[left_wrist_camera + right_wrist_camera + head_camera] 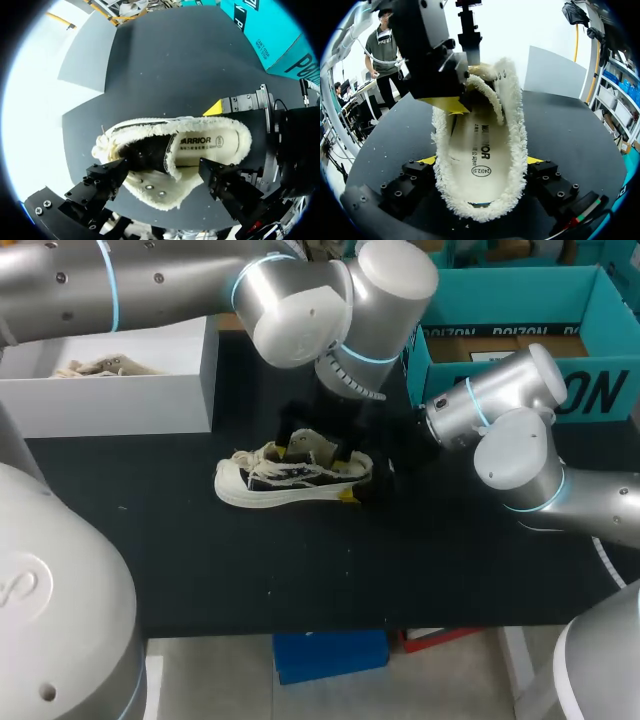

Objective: Take the shoe out of the shoebox, open the shoe tongue, remove and reinsert the insole, then place the shoe into the shoebox

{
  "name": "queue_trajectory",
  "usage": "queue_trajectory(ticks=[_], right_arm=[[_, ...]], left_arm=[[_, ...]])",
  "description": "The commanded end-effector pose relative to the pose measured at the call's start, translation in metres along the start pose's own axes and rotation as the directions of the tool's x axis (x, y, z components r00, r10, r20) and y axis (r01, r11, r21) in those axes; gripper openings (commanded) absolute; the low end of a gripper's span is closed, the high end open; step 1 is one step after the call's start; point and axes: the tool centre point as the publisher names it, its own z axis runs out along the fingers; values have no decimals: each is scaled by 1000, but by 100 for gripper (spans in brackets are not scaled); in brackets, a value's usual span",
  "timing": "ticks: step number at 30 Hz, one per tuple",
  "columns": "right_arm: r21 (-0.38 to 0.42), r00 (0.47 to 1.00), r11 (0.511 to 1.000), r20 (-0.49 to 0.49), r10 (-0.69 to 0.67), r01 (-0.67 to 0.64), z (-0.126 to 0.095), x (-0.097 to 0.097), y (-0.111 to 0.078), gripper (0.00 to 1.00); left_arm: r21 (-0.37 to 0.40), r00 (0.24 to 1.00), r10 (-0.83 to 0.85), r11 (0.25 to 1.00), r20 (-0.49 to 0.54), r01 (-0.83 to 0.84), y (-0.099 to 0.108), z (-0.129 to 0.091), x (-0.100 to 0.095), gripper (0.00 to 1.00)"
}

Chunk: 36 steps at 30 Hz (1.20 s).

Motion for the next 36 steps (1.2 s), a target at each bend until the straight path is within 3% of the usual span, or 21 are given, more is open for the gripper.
queue_trajectory(ticks=[1, 5, 8, 10, 12, 13, 21, 36], right_arm=[[2, 1000, 1000, 2, 1, -1, 3, 0, 0, 0], [2, 1000, 1000, 2, 1, -1, 3, 0, 0, 0], [2, 1000, 1000, 2, 1, -1, 3, 0, 0, 0], [2, 1000, 1000, 2, 1, -1, 3, 0, 0, 0], [2, 1000, 1000, 2, 1, -1, 3, 0, 0, 0], [2, 1000, 1000, 2, 1, -1, 3, 0, 0, 0], [2, 1000, 1000, 2, 1, -1, 3, 0, 0, 0], [2, 1000, 1000, 2, 1, -1, 3, 0, 0, 0]], left_arm=[[-11, 998, 4, 1000, 55, -3, -5, 8, 5, 95], [-21, 996, 18, 1000, 86, -16, -5, 13, 1, 94], [-30, 994, 25, 999, 108, -22, -6, 18, 0, 85], [-30, 993, 28, 999, 116, -24, -6, 19, 0, 58], [-30, 992, 27, 999, 123, -24, -6, 21, -1, 16], [-31, 992, 28, 999, 124, -24, -6, 21, -1, 0], [-63, 991, 33, 998, 127, -25, -10, 16, -3, 0], [-38, 998, 37, 999, 42, -35, -16, -13, -20, 0]])
